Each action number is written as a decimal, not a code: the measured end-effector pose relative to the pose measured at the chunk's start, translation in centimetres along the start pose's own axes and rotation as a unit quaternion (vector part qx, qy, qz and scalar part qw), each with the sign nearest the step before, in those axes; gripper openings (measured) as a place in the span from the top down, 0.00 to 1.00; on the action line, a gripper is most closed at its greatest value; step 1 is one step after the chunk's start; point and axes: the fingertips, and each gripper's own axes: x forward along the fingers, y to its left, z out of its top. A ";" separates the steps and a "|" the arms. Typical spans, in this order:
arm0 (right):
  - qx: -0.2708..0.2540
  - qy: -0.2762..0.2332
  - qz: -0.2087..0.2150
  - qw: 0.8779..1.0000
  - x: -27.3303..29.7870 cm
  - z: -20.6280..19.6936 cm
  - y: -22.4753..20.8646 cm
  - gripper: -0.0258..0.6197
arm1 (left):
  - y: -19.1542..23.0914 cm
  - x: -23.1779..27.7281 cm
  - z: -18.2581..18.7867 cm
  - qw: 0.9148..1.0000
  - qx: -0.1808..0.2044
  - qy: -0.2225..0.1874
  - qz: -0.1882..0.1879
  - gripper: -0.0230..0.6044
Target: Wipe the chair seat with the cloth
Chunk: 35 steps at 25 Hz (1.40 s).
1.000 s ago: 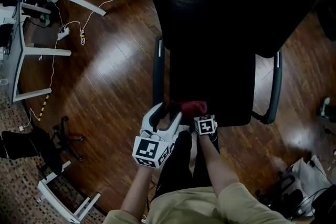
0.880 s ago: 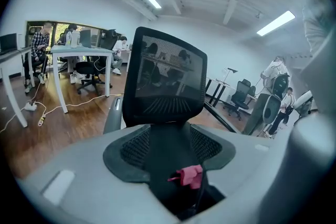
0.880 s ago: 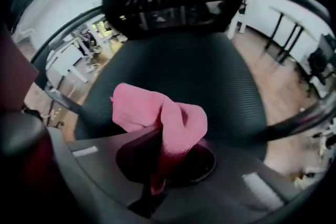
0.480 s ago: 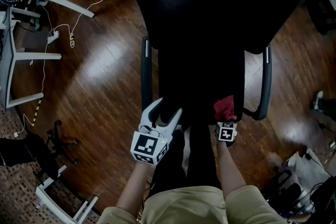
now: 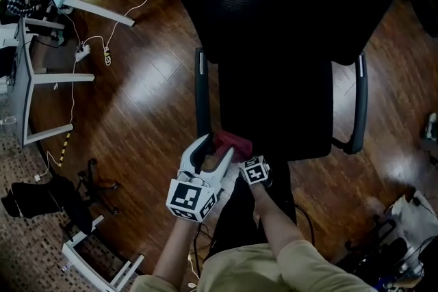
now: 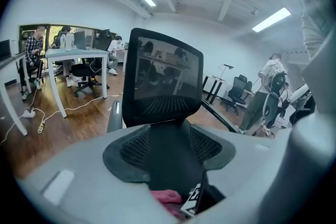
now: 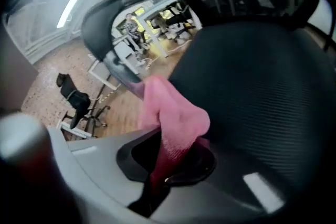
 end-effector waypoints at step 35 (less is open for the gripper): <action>0.033 0.025 -0.149 0.988 -13.1 -8.6 -17.5 0.93 | -1.3 1.9 -1.4 0.998 -0.058 -0.024 0.001 0.60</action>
